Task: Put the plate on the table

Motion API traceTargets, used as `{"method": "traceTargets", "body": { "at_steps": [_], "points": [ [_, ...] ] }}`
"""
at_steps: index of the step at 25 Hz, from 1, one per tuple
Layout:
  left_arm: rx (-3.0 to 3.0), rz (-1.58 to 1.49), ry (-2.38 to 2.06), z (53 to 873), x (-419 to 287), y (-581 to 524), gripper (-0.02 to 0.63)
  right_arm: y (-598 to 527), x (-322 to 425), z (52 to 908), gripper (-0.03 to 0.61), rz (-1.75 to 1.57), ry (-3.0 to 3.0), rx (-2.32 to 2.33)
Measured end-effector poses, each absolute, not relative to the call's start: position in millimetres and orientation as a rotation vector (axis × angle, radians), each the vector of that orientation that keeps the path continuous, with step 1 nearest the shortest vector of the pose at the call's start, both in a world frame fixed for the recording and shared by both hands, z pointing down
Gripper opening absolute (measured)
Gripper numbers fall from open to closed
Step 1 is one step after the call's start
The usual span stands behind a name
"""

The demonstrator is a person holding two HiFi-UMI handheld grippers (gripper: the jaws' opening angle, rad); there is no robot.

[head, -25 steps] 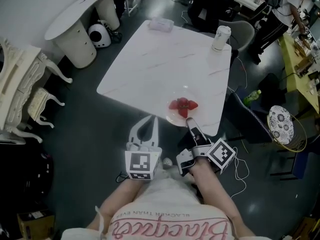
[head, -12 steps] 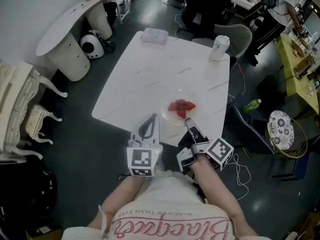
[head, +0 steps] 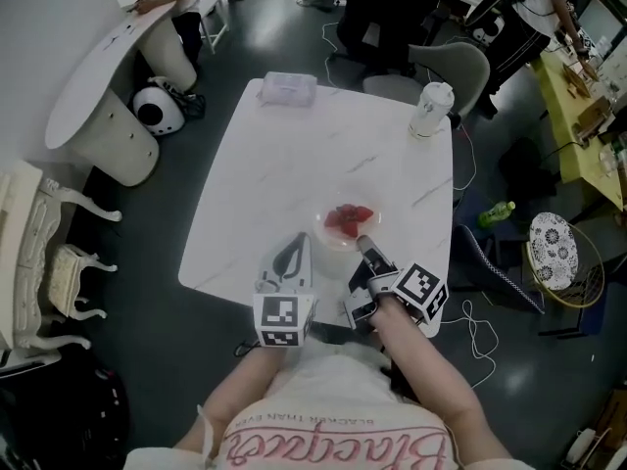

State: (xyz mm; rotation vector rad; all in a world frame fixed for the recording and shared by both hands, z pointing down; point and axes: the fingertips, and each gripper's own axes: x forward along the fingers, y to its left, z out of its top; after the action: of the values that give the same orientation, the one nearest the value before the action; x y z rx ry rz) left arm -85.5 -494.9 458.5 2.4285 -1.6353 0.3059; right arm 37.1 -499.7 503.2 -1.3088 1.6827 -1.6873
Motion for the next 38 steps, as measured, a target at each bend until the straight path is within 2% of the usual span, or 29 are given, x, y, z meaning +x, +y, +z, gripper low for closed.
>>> {"method": "traceTargets", "body": {
  "at_steps": [16, 26, 33, 38],
  "points": [
    [2.33, 0.511, -1.491, 553.6, -76.4, -568.7, 0.005, -549.1, 37.6, 594.3, 0.011, -1.827, 1.683, -1.512],
    [2.296, 0.492, -1.504, 559.9, -73.8, -579.7, 0.005, -563.0, 52.9, 626.6, 0.014, -1.767, 1.853, -1.784],
    [2.302, 0.505, -1.5, 560.9, -71.9, -579.4, 0.005, -565.0, 66.8, 637.8, 0.069, -1.704, 1.921, -2.063],
    [2.305, 0.505, -1.51, 557.1, -73.7, -578.5, 0.005, -570.4, 71.0, 636.4, 0.084, -1.549, 2.099, -2.199]
  ]
}}
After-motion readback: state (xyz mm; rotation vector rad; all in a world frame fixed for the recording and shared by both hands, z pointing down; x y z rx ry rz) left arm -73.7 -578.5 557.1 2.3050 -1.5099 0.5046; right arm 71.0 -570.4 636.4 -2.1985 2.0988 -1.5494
